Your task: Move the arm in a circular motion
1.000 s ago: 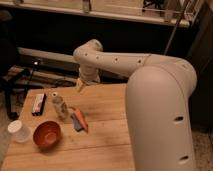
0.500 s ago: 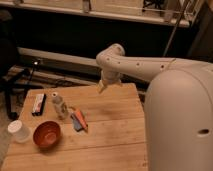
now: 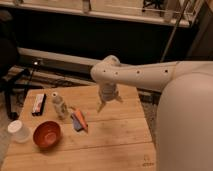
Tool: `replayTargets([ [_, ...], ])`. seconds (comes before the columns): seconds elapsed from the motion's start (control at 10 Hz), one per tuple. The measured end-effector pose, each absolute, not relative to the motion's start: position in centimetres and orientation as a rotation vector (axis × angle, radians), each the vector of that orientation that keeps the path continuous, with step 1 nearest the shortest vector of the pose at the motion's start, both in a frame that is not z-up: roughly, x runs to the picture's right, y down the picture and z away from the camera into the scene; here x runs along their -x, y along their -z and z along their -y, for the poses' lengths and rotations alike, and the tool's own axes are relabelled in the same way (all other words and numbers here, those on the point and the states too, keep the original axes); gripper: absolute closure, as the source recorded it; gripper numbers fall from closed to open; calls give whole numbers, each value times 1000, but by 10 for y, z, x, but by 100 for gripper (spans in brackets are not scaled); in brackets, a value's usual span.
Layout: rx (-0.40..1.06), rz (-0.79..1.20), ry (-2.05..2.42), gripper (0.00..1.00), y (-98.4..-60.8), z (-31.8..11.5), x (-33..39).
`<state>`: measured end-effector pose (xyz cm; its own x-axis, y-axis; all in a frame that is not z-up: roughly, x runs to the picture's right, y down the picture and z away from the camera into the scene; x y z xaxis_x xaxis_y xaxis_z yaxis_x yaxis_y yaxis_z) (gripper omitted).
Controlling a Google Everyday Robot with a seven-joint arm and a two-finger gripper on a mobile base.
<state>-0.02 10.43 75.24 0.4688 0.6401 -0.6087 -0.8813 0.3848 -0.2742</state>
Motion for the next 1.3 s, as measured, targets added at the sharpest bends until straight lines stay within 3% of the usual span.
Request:
replayTargets([
  [0.3,769,-349,-844,20,-715,-132,73],
  [0.6,795,-169,-734,20,-709,-109,150],
  [1.0,596,-8,-786,20,-777,9,159],
  [1.3,491,-27,-975,20,-821,59,77],
])
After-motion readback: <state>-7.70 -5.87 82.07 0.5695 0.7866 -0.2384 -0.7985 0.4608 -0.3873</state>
